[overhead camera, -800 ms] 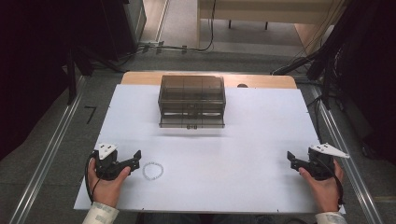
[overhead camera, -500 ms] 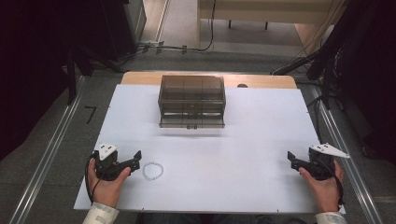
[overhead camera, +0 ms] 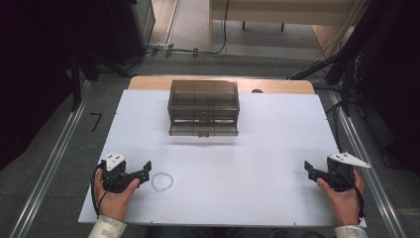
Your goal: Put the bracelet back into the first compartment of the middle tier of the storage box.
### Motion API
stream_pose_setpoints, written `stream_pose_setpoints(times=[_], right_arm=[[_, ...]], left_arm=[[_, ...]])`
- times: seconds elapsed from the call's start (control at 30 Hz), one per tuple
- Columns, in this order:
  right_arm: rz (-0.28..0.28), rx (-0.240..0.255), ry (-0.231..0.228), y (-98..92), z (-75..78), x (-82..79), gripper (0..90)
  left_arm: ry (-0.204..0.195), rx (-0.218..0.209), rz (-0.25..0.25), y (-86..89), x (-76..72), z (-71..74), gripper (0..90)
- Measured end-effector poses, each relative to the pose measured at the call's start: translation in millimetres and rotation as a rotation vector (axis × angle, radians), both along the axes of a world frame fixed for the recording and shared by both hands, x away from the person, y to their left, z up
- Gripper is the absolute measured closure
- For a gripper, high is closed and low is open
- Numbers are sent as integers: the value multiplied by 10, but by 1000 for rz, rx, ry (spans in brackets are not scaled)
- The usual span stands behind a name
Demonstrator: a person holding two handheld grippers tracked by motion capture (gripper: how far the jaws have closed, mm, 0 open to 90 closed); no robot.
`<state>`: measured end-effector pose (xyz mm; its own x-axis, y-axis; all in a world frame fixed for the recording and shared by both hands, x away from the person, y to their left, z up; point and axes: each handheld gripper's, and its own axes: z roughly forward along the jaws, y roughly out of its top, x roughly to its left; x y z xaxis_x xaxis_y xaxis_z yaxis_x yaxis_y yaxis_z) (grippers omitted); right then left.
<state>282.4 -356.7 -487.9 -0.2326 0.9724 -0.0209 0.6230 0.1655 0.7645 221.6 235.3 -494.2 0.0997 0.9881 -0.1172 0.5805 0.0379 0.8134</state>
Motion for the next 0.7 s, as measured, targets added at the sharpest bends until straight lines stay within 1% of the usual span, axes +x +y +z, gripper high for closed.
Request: stream_pose_setpoints(times=[0.23,0.33,0.43,0.7], right_arm=[[4,3,-3,8,7,-8,145],[5,-1,-3,10,6,-8,145],[4,0,-3,8,4,-6,145],[4,-1,-2,7,3,-7,146]], left_arm=[[1,0,-11,-24,-17,6,83],[1,3,-29,-53,-30,11,83],[1,3,-31,-69,-31,8,84],[12,10,-54,-109,-43,2,85]])
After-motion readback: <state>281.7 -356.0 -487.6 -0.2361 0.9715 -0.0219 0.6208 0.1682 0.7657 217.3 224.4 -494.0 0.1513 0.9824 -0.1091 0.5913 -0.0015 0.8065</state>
